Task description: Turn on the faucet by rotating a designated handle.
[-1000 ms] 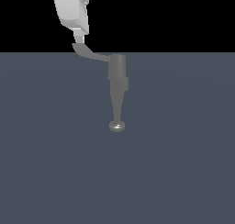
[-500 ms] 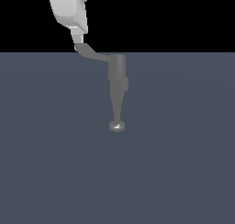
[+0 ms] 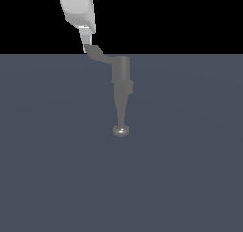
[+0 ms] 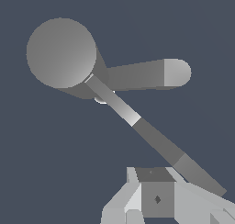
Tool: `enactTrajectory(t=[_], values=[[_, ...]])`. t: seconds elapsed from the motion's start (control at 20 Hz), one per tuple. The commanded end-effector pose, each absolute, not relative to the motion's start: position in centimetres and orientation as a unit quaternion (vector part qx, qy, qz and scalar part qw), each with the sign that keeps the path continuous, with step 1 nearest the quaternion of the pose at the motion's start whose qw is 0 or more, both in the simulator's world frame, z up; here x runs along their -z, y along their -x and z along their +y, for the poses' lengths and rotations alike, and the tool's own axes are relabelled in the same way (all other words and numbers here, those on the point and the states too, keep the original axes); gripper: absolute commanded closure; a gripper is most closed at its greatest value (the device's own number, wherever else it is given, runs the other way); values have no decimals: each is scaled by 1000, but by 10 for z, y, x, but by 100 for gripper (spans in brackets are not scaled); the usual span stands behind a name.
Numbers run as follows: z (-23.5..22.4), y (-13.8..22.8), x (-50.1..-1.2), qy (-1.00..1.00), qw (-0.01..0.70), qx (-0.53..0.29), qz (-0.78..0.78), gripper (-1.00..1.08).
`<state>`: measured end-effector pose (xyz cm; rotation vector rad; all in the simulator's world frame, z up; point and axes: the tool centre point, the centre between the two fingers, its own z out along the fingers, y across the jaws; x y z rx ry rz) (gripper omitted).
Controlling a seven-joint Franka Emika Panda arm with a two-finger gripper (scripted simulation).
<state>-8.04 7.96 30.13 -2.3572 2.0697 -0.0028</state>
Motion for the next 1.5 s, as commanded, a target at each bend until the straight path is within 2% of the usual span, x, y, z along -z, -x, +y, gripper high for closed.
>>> enactTrajectory(t=[0.0, 0.6, 0.7, 1.45], values=[[66, 86, -301, 747, 1, 0, 664, 108], [29, 115, -301, 747, 0, 0, 664, 108], [37, 112, -301, 750, 1, 1, 661, 108], [-56, 102, -301, 747, 0, 0, 664, 108]])
